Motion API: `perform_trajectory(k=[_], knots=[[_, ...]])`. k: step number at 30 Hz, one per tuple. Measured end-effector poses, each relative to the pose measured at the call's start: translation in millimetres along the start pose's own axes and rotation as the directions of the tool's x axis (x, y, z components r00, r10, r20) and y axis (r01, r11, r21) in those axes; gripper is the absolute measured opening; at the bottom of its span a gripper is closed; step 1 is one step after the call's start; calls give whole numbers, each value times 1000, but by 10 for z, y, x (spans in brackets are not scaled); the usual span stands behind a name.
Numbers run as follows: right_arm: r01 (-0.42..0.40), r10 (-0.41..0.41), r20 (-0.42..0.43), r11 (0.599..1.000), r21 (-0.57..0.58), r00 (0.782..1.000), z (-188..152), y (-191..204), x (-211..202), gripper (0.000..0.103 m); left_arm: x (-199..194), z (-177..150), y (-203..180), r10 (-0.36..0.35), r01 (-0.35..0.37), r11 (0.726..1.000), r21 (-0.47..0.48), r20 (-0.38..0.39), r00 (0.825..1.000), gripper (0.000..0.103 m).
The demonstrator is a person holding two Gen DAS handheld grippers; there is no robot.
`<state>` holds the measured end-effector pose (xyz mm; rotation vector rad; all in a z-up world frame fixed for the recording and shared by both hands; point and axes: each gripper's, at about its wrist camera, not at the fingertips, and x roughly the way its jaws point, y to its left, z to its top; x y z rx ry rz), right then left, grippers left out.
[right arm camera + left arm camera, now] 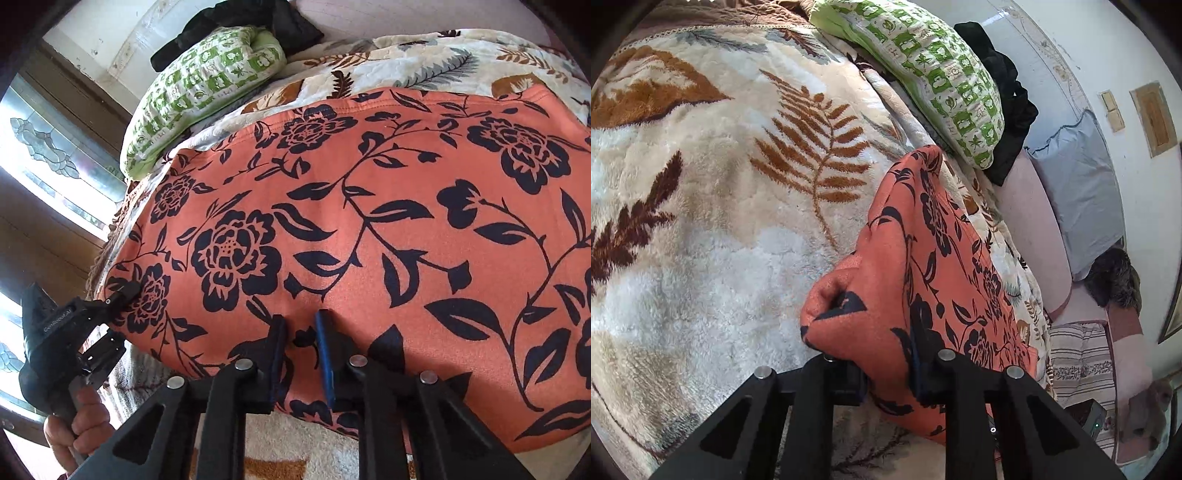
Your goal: Fold small clothes
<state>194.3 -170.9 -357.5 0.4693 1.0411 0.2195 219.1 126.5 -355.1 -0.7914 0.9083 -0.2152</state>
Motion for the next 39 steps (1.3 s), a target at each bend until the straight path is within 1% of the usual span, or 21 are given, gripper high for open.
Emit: perform_trajectory(k=[2,5,7,9,10,11,13,15,18,20,23,25,27,28,29,31,34,36,37,38,39], knots=[[-8,8,4,1000,-1,1000,-2,-8,10,17,-17,-15,-50,16,-16,999,37,14,1000,17],[-15,15,16,1000,7,1000,-13,-19,18,16,-27,-27,-84,21,-23,998,55,29,999,17],[-18,17,30,1000,16,999,-34,-35,12,16,15,-27,-75,36,-37,998,55,20,999,19],[-19,18,39,1000,17,999,-49,-50,0,16,120,-39,-38,44,-44,998,45,-14,999,25],[-23,22,41,1000,17,999,-51,-60,0,16,152,-49,-12,47,-46,998,37,-19,999,25],[-27,26,42,1000,15,999,-59,-73,-8,16,141,-60,-4,42,-41,999,34,-7,999,25],[-32,31,40,999,9,999,-52,-76,-5,16,117,-83,-54,57,-57,996,69,6,998,21],[-32,32,39,999,6,999,-50,-77,-13,16,114,-113,-138,97,-98,988,116,20,995,16],[-49,48,34,999,14,998,-77,-102,-38,16,57,-135,-260,128,-133,979,157,41,991,14],[-75,74,28,997,30,997,-118,-157,-61,14,8,-152,-384,143,-152,967,205,58,988,13],[-163,161,30,983,82,986,-166,-352,-92,8,-76,-188,-636,170,-188,930,317,85,982,13],[-242,241,25,958,152,970,-171,-509,-147,6,-136,-211,-833,168,-193,896,399,99,981,12],[-310,309,31,934,177,950,-209,-654,-261,7,-181,-248,-1032,168,-203,855,478,116,979,12],[-349,346,48,922,167,937,-241,-732,-351,13,-199,-274,-1123,164,-202,835,511,119,979,12],[-388,380,79,910,145,922,-281,-812,-467,13,-211,-301,-1209,161,-201,818,539,120,980,12],[-430,413,144,896,114,899,-358,-1012,-711,12,-215,-373,-1380,158,-202,783,589,125,979,12],[-466,431,233,876,125,872,-433,-1440,-1054,12,-204,-536,-1618,153,-209,720,662,141,978,12],[-488,432,295,860,150,852,-483,-1760,-1249,12,-178,-648,-1757,145,-203,687,698,142,979,12],[-482,415,311,857,183,855,-508,-1928,-1296,12,-165,-707,-1825,141,-196,673,713,137,980,12],[-469,395,305,853,229,867,-534,-2094,-1300,12,-142,-764,-1886,136,-189,661,726,132,982,12],[-457,385,279,846,273,880,-569,-2256,-1245,9,-115,-825,-1947,135,-186,647,739,129,982,12]])
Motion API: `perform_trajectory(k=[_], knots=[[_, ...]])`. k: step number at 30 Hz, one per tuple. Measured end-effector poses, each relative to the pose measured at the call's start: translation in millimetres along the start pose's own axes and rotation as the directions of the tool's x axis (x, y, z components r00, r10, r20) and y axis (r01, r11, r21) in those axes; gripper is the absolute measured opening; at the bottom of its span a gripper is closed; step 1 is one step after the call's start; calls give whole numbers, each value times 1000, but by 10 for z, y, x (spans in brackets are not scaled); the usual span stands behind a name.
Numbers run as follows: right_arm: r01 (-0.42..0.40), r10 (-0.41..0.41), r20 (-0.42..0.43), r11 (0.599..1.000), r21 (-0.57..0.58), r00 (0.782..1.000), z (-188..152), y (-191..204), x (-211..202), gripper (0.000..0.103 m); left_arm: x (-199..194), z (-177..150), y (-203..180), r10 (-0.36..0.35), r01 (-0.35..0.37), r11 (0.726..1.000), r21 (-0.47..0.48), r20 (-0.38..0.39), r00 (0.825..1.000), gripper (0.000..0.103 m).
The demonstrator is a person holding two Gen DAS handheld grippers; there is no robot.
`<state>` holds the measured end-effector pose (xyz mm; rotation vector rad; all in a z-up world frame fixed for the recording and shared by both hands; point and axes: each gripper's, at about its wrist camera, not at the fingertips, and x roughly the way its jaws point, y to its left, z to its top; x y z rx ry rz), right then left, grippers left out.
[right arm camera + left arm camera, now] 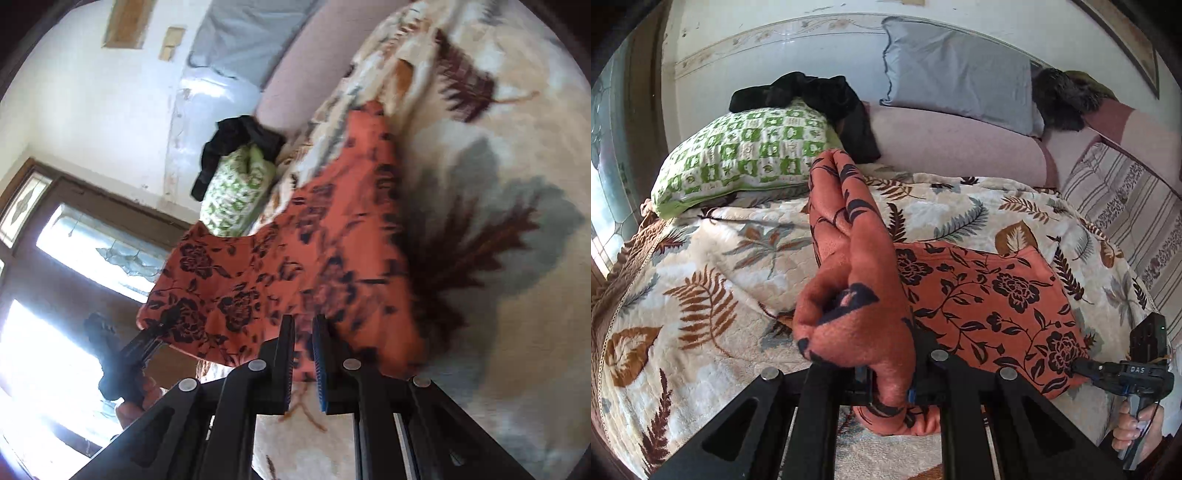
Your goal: Fold small clothes
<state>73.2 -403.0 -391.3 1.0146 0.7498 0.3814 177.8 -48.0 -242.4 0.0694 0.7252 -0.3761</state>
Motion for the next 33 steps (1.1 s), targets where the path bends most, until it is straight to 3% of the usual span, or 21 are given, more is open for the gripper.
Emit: perform_trajectory(k=[1,2,4,6,9,11,15,18,21,23,25,28,33], knots=[[-8,9,-23,999,38,1000,-9,-177,-1,1,20,4,-89,-2,2,1000,18,-3,1000,12],[-57,57,1,997,56,998,-20,-261,-46,1,35,5,-174,-3,3,999,37,-10,1000,12],[-39,39,26,999,13,999,-10,-157,-137,8,62,5,-356,-6,8,997,72,-22,1000,12],[-66,67,69,997,-28,995,-12,-101,-222,8,97,7,-534,-17,21,995,96,-39,999,12],[-123,119,101,992,37,988,-12,-226,-335,9,181,-30,-873,-39,48,988,145,-70,997,12],[-131,121,120,988,83,985,15,-307,-398,9,339,-125,-1158,-43,71,976,207,-136,990,13],[-174,156,152,978,112,976,20,-375,-455,9,761,-455,-1579,22,65,946,316,-264,964,19],[-171,154,162,981,93,975,1,-344,-504,9,784,-637,-1664,53,34,924,381,-217,975,19],[-157,144,158,985,71,977,-22,-214,-448,10,718,-639,-1557,-9,81,928,363,-195,981,21],[-142,134,149,989,49,980,-14,-86,-401,25,695,-610,-1435,-64,126,937,327,-194,979,21],[-131,127,157,991,16,979,-15,59,-384,96,698,-607,-1347,-113,167,939,301,-188,976,21],[-143,144,162,990,-14,976,76,270,-286,98,719,-634,-1277,-175,217,935,281,-165,971,21],[-54,54,0,999,-3,999,504,536,350,92,738,-640,-1184,-254,284,926,248,-146,956,21]])
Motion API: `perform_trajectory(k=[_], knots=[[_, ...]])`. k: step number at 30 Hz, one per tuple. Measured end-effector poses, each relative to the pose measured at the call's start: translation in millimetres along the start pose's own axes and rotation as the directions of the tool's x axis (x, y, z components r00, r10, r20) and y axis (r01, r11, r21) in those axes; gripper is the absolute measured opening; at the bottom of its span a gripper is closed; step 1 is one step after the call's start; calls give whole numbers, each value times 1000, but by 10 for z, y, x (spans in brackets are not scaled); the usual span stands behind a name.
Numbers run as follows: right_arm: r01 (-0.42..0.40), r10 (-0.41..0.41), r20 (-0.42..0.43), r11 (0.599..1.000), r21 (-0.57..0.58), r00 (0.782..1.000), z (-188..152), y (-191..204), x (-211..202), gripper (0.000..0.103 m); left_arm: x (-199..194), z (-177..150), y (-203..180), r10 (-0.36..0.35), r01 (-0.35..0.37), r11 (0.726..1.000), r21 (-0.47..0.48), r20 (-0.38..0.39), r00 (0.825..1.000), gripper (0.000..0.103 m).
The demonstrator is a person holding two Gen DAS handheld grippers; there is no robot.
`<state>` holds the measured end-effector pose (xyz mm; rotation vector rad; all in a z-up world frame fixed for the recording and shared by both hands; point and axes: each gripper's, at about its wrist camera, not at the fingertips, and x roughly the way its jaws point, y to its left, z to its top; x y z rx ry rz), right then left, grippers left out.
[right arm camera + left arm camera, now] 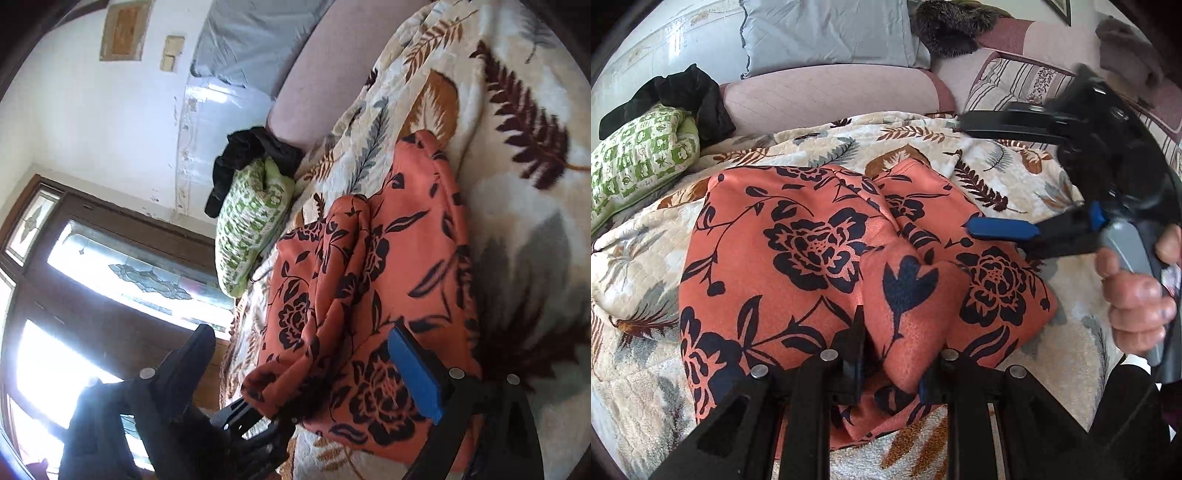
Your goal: Fold small clothes
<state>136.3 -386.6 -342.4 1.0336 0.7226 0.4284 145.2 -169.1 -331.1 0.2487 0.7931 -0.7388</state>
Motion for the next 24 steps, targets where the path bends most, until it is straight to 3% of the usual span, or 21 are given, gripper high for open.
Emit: perform_trajectory(k=[2,4,5,7,10,13,17,21,24], knots=[[37,-38,-48,999,-16,998,177,64,305,86,-8,22,20,-17,17,1000,-5,-6,1000,21],[69,-70,-91,997,-20,993,330,75,626,72,-21,12,41,-31,31,1000,3,-1,1000,21],[109,-108,-119,994,1,987,405,33,798,70,-25,8,60,-43,43,999,-4,1,999,21],[174,-168,-147,984,25,975,507,-44,1044,49,-35,14,84,-60,60,998,-9,11,998,21],[221,-223,-136,975,-28,965,617,13,1177,27,-45,38,82,-66,66,998,-1,20,998,21],[224,-236,-109,968,-112,966,679,122,1170,19,-83,105,42,-67,66,998,20,49,997,21],[220,-228,-21,955,-200,973,763,314,992,16,-106,292,-115,-99,93,994,57,100,990,21],[229,-224,48,948,-220,973,929,326,665,16,-20,502,-358,-176,169,983,67,126,976,21],[273,-264,73,937,-216,962,1049,162,392,16,117,594,-508,-247,240,969,66,126,961,21]])
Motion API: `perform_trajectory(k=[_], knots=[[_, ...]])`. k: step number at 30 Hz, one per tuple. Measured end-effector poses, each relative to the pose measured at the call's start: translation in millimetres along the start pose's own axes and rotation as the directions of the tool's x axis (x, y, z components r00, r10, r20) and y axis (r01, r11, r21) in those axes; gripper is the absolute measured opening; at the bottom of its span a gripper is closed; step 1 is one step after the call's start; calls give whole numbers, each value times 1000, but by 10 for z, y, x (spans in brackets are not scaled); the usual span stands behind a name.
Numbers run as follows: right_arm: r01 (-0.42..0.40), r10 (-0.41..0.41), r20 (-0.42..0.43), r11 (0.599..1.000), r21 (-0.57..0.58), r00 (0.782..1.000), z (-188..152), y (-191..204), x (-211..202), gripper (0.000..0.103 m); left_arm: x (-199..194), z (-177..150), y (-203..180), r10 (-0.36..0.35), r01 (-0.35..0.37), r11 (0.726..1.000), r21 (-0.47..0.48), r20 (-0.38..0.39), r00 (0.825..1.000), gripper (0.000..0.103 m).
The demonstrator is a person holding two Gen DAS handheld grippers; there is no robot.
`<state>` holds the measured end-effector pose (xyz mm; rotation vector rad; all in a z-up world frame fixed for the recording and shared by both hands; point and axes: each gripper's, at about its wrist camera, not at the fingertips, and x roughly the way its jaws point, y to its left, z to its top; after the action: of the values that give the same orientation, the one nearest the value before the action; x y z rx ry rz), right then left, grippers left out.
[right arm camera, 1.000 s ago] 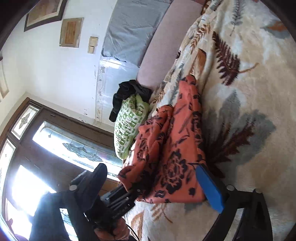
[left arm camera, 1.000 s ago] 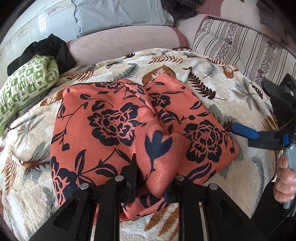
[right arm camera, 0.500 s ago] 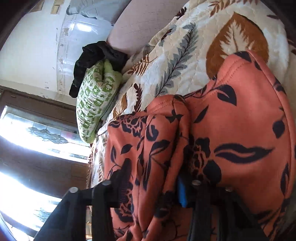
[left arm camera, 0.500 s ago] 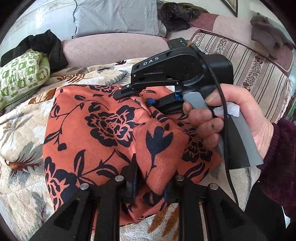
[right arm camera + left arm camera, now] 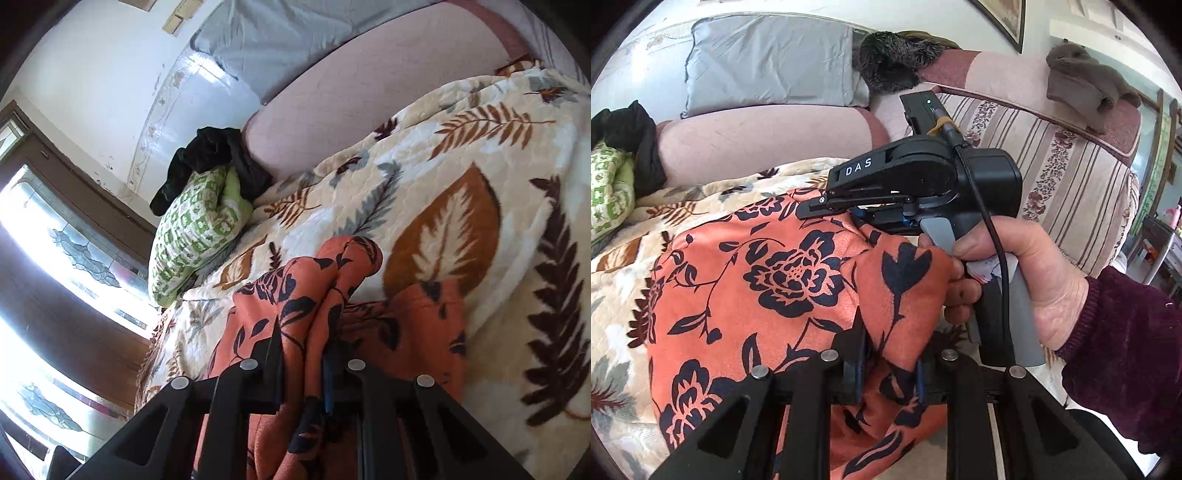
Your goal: Fold small clothes
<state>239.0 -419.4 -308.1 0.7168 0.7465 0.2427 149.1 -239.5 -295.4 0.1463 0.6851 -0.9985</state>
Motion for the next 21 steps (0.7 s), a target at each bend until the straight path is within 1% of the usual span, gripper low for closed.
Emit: perform_trajectory(k=[2,4,6,7,8,9,11,12,13,14,15,17,18,20,21], knots=[[35,-35,-7,999,24,999,-5,-224,-83,16,158,-14,-88,-21,21,1000,-7,-43,999,22],[72,-71,-31,997,41,997,-55,-421,-85,16,308,-81,-189,-13,14,1000,4,-100,995,23],[89,-82,-70,992,91,994,-137,-632,-26,16,334,-143,-282,-9,13,999,35,-131,991,32],[79,-68,-87,989,124,994,-177,-729,-3,18,309,-141,-305,-10,17,999,49,-138,990,35],[62,-49,-85,986,156,995,-199,-797,-7,20,263,-132,-315,-17,26,998,55,-147,989,43],[49,-35,-78,982,183,996,-203,-832,-29,23,196,-119,-312,-32,41,998,56,-153,988,55],[50,-30,-88,972,229,996,-186,-838,-84,31,-16,-92,-280,-65,74,995,71,-126,990,63],[55,-34,-92,970,238,995,-179,-816,-132,40,-127,-54,-218,-71,81,993,85,-107,992,65],[68,-49,-86,970,231,995,-175,-768,-203,55,-238,-26,-161,-67,76,992,100,-91,994,66],[84,-70,-70,973,214,995,-175,-698,-300,62,-363,-10,-100,-56,64,992,112,-71,996,66],[95,-89,-44,978,188,995,-186,-613,-418,63,-486,4,-19,-38,43,992,116,-47,998,66],[94,-94,-6,988,126,996,-229,-428,-634,63,-696,1,186,15,-14,996,93,-5,1000,70],[107,-108,8,990,90,994,-261,-321,-724,62,-747,8,305,45,-45,997,70,8,999,71],[148,-148,35,989,6,988,-350,-77,-855,54,-791,-24,509,131,-131,991,21,1,991,71],[150,-149,44,988,-35,988,-405,53,-892,42,-771,-47,599,168,-168,986,-3,-17,986,71]])
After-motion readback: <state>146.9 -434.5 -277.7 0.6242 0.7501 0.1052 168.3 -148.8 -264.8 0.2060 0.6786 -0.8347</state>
